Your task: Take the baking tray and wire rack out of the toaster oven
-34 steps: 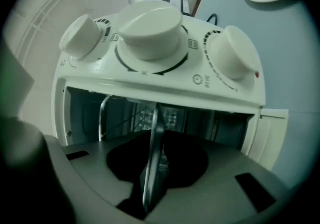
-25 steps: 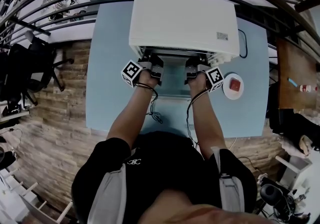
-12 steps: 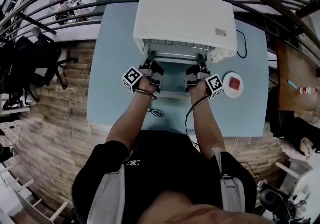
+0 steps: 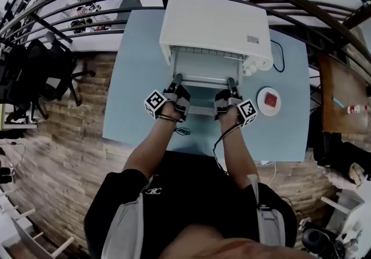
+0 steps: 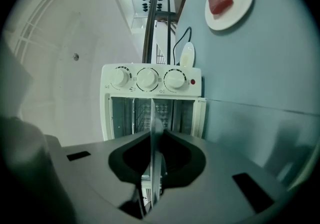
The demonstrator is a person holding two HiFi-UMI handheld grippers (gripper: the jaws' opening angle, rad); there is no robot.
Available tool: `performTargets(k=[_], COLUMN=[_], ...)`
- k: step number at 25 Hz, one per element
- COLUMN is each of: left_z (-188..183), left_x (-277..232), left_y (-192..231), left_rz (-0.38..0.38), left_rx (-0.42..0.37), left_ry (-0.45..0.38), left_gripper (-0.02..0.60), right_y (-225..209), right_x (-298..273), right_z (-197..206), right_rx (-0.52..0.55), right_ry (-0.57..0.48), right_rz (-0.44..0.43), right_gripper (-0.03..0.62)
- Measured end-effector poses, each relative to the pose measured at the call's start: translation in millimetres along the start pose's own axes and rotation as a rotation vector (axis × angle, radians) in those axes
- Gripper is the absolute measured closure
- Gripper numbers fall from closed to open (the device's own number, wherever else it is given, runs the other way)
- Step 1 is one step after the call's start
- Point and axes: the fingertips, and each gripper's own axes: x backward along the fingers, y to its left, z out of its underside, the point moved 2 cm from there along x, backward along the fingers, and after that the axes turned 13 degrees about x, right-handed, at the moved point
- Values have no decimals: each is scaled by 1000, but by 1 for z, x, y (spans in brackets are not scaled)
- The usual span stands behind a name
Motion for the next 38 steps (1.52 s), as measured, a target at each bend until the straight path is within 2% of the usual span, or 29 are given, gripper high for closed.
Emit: performTargets(k=[4,11,15,25,31,38], left_z=[7,19,21,17,2,-40], left_x=[19,52,78,149,185,233], left_y=[2,10,15,7,-1,-15], left_rz=[-29,-53,-80,-58,-35,-6], left_rx=[-17,13,-7,-31,-60,-94], left_ry=[26,84,131,188,172,96], left_gripper=[526,526,526,526,526,526], right_y=[0,3,2,20,24,41], right_x=[20,61,86,147,167,166], right_z=[5,11,23,65,97,154], right_rx=[-2,9,28,35,22,47], right_ry=[-1,-30,-42,-62,-39,56], right_rz=[17,18,15,-3,-15,-59], right_gripper=[553,548,548,548,548,549])
